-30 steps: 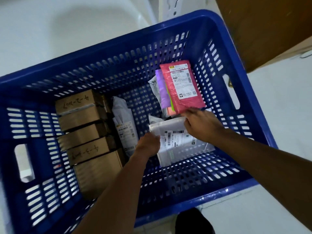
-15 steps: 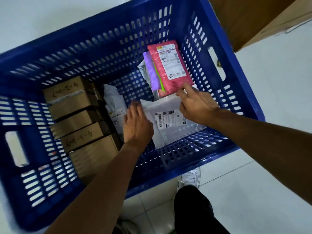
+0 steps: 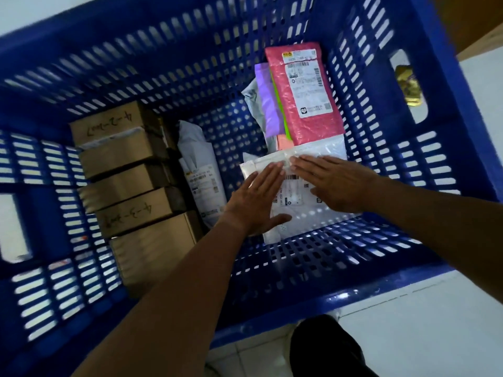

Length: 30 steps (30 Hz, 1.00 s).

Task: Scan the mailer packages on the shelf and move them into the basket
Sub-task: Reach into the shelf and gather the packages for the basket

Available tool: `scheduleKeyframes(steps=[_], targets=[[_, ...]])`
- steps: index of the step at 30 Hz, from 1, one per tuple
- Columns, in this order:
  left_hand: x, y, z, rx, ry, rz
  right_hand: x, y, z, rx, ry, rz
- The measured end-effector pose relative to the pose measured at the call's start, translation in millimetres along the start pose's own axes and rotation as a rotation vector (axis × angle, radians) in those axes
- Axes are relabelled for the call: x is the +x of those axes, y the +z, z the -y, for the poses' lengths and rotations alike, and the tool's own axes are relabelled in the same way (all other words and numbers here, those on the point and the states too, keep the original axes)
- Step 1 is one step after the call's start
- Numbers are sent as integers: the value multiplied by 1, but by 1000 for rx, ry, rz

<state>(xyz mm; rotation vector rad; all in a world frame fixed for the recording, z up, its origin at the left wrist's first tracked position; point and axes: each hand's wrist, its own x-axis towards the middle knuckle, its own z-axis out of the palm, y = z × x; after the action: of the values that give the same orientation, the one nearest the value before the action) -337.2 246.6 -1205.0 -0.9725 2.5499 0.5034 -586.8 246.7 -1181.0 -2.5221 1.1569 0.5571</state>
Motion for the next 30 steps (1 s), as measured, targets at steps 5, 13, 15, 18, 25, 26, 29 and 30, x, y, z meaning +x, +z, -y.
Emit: scheduleKeyframes(steps=[5,13,15,18,25,26,29,30], targets=[[11,29,2,-72,-11,-5,11,22,-10,33,-42,3],[22,48,9,-151,16,-26,20,42,-22,103,-76,45],[24,53,8,-159,15,-39,19,46,-20,121,-69,54],[25,57,6,-165,24,-63,19,49,-15,137,-70,74],[28,67,11,-257,10,-118,23,58,-14,199,-36,33],[28,67,9,-264,12,-113,21,58,-13,179,-30,23],[29,69,10,-282,17,-131,24,62,-15,163,-38,23],[30,69,12,-292,18,-139,25,66,-16,189,-47,30]])
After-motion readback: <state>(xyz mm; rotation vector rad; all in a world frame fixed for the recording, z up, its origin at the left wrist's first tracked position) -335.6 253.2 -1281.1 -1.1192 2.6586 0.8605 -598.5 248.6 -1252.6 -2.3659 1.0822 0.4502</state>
